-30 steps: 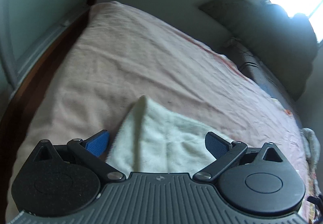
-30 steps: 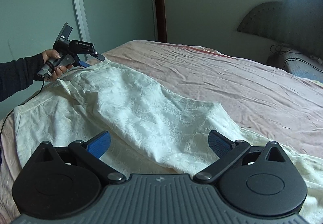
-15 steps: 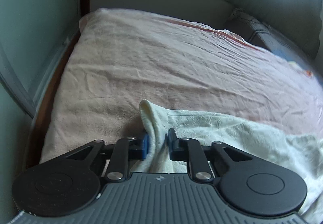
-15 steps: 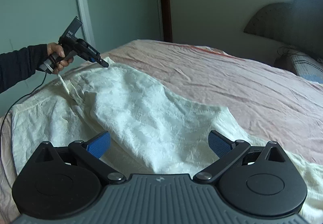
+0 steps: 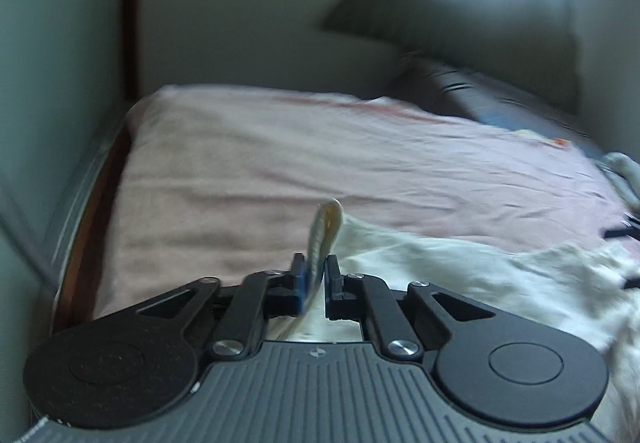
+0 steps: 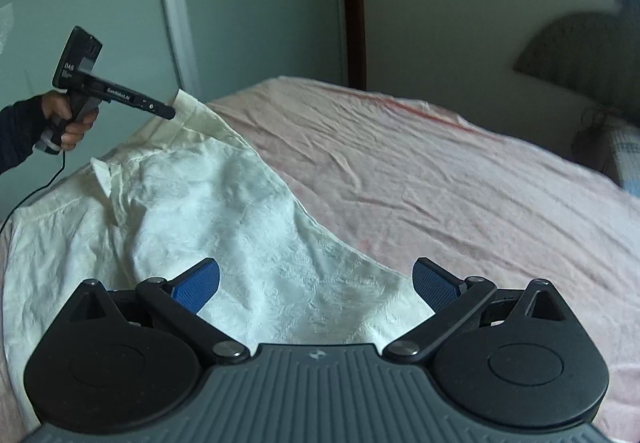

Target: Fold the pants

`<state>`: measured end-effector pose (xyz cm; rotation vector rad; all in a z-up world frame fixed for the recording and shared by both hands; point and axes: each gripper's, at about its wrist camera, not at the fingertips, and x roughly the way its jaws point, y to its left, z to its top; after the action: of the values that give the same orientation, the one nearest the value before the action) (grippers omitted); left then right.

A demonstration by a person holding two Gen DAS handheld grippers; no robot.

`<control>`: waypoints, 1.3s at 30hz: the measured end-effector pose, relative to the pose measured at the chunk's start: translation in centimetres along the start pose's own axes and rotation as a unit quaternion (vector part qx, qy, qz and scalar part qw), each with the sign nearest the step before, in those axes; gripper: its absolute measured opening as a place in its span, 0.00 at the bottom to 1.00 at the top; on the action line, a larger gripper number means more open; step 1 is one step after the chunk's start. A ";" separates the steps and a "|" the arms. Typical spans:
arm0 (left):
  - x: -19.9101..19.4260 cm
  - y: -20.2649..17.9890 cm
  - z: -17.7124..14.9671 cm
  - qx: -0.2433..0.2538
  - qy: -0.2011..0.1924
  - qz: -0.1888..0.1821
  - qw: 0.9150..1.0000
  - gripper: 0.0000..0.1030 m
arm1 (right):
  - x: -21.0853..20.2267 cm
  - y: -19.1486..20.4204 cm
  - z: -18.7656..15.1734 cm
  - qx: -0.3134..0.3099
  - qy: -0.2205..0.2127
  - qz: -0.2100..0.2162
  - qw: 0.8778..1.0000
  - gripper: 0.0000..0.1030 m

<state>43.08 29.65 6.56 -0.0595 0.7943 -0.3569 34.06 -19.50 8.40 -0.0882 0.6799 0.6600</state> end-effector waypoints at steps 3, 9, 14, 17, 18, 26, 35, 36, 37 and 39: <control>1.5 0.8 0.3 -0.009 0.001 0.000 1.000 0.23 | -0.2 0.1 -0.4 0.011 -0.006 0.019 1.000 1.00; 4.9 1.6 0.7 -0.007 0.036 0.029 0.999 0.51 | -0.7 1.0 -1.1 -0.010 0.011 0.014 1.000 1.00; 5.7 0.8 0.3 0.020 0.031 0.065 0.997 0.09 | -0.4 -0.1 -0.6 0.001 0.009 0.018 1.000 1.00; 3.8 -0.9 -0.5 0.072 -0.016 0.069 0.995 0.07 | 0.5 -0.8 -0.1 0.004 0.015 0.027 1.000 1.00; 2.8 -1.1 -0.7 0.074 -0.034 0.059 0.995 0.07 | 0.8 -1.1 0.0 0.005 0.018 0.030 0.999 1.00; -5.7 -3.7 -3.1 0.084 -0.149 -0.027 0.985 0.07 | 3.0 -2.2 1.5 -0.024 0.023 0.031 0.999 1.00; -13.0 -6.5 -6.6 0.106 -0.236 -0.098 0.961 0.07 | 8.8 -1.4 4.2 -0.081 0.071 0.077 0.991 1.00; -13.4 -6.5 -6.9 0.101 -0.237 -0.103 0.961 0.07 | 9.4 -1.1 4.4 -0.090 0.074 0.083 0.990 1.00; -13.8 -6.5 -7.3 0.097 -0.238 -0.105 0.961 0.07 | 10.0 -0.8 4.5 -0.101 0.077 0.088 0.988 1.00; -14.3 -6.3 -7.9 0.094 -0.240 -0.103 0.961 0.07 | 11.1 0.0 4.6 -0.126 0.081 0.088 0.985 1.00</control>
<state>26.46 29.19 11.96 -0.0488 0.2713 -0.5880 43.12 -12.24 5.25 -0.3219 0.7636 0.9156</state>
